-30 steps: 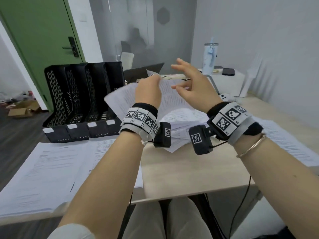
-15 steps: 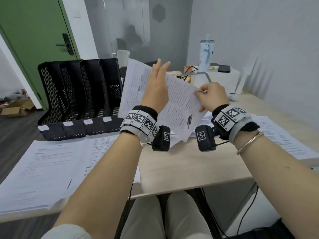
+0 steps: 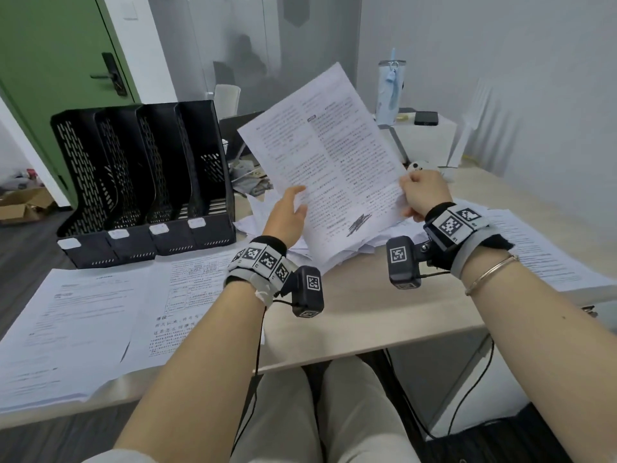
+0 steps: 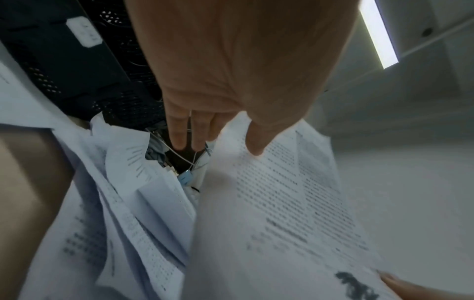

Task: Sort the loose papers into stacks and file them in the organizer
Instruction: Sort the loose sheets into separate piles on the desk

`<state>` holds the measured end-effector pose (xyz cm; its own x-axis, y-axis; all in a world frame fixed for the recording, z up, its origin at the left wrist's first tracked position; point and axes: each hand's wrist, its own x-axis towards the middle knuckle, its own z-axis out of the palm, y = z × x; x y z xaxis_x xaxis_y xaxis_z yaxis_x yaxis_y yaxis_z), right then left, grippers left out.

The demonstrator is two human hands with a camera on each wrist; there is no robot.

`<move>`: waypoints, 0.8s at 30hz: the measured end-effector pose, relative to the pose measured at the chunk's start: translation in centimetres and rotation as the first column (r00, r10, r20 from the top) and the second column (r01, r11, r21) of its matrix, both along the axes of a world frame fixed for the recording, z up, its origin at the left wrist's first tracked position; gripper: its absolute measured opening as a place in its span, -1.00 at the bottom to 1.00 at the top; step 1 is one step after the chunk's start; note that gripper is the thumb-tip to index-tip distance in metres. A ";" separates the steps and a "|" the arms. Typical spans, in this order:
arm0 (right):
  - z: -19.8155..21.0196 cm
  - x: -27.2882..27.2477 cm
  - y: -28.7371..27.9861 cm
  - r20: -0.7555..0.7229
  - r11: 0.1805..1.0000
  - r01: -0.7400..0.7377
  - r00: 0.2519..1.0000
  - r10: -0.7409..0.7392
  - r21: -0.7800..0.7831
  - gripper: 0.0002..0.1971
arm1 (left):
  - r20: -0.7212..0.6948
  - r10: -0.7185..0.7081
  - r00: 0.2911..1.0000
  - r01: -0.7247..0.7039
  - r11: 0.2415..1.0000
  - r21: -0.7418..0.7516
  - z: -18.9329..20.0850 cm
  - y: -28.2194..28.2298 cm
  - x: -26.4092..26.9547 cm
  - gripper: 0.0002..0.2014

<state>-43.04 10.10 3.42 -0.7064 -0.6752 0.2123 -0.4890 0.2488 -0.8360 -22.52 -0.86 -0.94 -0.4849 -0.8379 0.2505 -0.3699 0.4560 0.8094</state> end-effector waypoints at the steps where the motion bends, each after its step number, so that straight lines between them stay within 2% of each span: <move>1: -0.2 -0.3 0.1 0.007 1.000 0.006 1.000 -0.006 0.007 -0.64 | -0.020 0.000 1.000 0.000 1.000 0.024 0.0 0.0 -0.2 -0.62; 3: -0.5 -0.9 0.5 0.028 0.999 0.020 0.999 -0.021 0.029 -0.65 | -0.079 0.013 0.997 -0.008 0.998 0.062 0.1 0.1 -0.5 -0.61; 5: -0.8 -1.3 0.9 0.045 0.998 0.032 0.998 -0.034 0.055 -0.74 | -0.090 0.007 0.996 -0.001 0.998 0.069 0.1 0.4 -1.0 -0.61; 7: -1.2 -1.5 1.3 0.121 0.999 0.029 0.992 -0.033 0.036 -0.80 | -0.103 0.008 0.995 -0.001 0.998 0.068 0.0 1.0 -1.6 -0.60; 9: -1.5 -1.6 1.8 0.188 1.000 0.025 0.982 -0.026 0.009 -0.64 | -0.118 0.028 0.993 -0.021 0.998 0.060 -0.4 1.6 -2.3 -0.57; 10: -1.7 -1.6 2.1 0.172 1.000 0.027 0.985 -0.028 0.005 -0.59 | -0.112 0.044 0.993 -0.040 0.998 0.042 -0.7 2.0 -2.6 -0.56; 12: -2.0 -1.7 2.9 0.115 1.000 0.018 0.993 -0.019 0.011 -0.63 | -0.098 0.074 0.992 -0.075 0.997 -0.008 -1.0 2.7 -3.3 -0.54; 15: -2.9 -1.8 4.4 0.158 0.995 -0.086 0.985 0.076 0.055 -0.72 | -0.137 0.067 0.988 -0.068 0.998 -0.005 -0.9 3.9 -4.7 -0.47; 20: -3.3 -1.5 6.6 0.226 0.943 -0.331 0.922 0.314 0.037 -0.61 | -0.214 0.006 0.977 0.001 0.999 0.035 0.2 5.1 -8.1 -0.43; 24: -3.5 -2.9 7.9 0.257 0.939 -0.342 0.904 0.341 -0.039 -0.60 | -0.231 -0.059 0.971 0.073 0.996 0.052 0.6 6.6 -11.9 -0.42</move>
<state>-45.90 18.04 -0.07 -0.4617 -0.8857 0.0496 -0.3142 0.1110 -0.9429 -34.41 5.70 -0.37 -0.4755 -0.8228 0.3112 -0.1426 0.4212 0.8957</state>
